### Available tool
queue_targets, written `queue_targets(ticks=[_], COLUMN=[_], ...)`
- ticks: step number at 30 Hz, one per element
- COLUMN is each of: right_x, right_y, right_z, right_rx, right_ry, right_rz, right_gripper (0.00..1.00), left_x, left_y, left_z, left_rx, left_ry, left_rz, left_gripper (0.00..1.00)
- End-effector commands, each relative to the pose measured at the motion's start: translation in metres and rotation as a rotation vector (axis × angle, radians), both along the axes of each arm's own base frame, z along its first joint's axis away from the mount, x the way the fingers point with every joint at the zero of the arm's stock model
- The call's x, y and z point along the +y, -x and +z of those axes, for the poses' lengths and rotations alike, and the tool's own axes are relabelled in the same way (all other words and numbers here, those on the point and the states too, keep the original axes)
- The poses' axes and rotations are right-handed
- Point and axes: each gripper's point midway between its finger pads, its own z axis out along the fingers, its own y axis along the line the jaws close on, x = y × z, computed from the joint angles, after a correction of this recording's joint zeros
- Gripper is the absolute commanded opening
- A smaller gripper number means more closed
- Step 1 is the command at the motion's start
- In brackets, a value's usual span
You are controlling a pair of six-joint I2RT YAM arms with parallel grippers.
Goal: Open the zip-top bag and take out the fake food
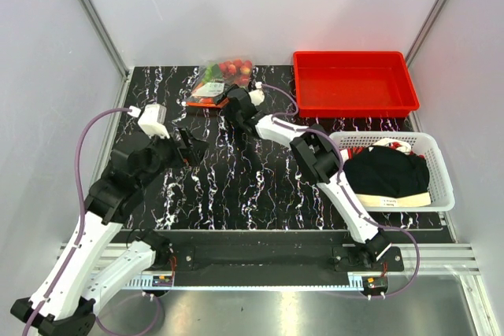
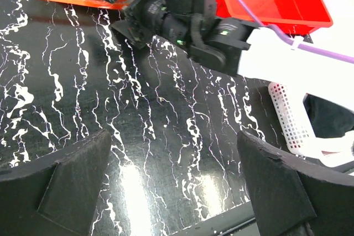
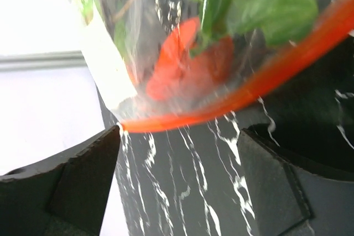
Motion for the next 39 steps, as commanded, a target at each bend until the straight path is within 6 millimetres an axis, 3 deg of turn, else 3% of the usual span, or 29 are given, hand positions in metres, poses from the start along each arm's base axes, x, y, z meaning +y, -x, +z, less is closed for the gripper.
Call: queue_targets(ticks=[1,7,11,14,15,16,21,23,25,26,27,32,33,34,36,37,39], right_x=[0.005,-0.001,-0.006,-0.011,-0.013,-0.013,-0.03,-0.046,-0.055,-0.073,-0.073,-0.109,-0.113,-0.117,-0.122,-0.123,-0.129], right_y=[-0.019,-0.027,-0.031,-0.031,-0.024,-0.027,-0.007,-0.006,0.013,0.017,0.03,0.065,0.072,0.082,0.096,0.1,0.105], right_z=[0.013,0.004,0.001,-0.003,-0.017,0.002,0.023,0.027,0.031,0.02,0.032,0.032,0.043,0.039,0.052,0.055,0.074], right_rx=[-0.029,0.012,0.007,0.019,0.048,0.011,-0.043,-0.069,-0.07,-0.042,-0.059,0.003,-0.011,0.038,0.052,0.053,0.028], right_ry=[-0.064,-0.125,-0.112,-0.106,-0.097,-0.14,-0.118,-0.068,-0.047,-0.029,-0.036,0.002,0.002,0.013,0.024,0.039,0.086], right_rz=[-0.106,-0.198,-0.203,-0.177,-0.157,-0.144,0.016,0.084,0.204,0.224,0.322,0.508,0.572,0.604,0.68,0.701,0.726], right_gripper=[0.9,0.73,0.46,0.35,0.23,0.19,0.0,0.0,0.0,0.0,0.0,0.0,0.0,0.0,0.0,0.0,0.0], left_x=[-0.003,-0.002,-0.005,-0.005,-0.005,-0.005,-0.005,-0.007,-0.012,-0.013,-0.014,-0.025,-0.03,-0.039,-0.051,-0.061,-0.07], left_y=[0.004,0.005,0.006,0.007,0.007,0.007,0.003,0.002,-0.001,-0.002,-0.004,-0.01,-0.013,-0.015,-0.019,-0.021,-0.026], left_z=[0.032,0.032,0.032,0.029,0.027,0.026,0.017,0.012,0.005,0.001,-0.004,-0.022,-0.022,-0.029,-0.033,-0.043,-0.039], left_rx=[-0.08,-0.078,-0.076,-0.068,-0.066,-0.065,-0.044,-0.03,-0.004,0.007,0.023,0.064,0.058,0.085,0.099,0.131,0.117], left_ry=[0.043,0.046,0.054,0.05,0.047,0.041,0.016,0.002,-0.011,-0.016,-0.024,-0.042,-0.034,-0.026,-0.014,-0.03,-0.064], left_rz=[-0.026,-0.027,-0.04,-0.045,-0.046,-0.047,-0.042,-0.056,-0.076,-0.082,-0.083,-0.131,-0.152,-0.193,-0.239,-0.269,-0.29], left_gripper=[0.99,0.99,0.99,0.99,0.99,0.99,0.99,0.99,0.99,0.99,0.99,0.93,0.89,0.88,0.83,0.81,0.76])
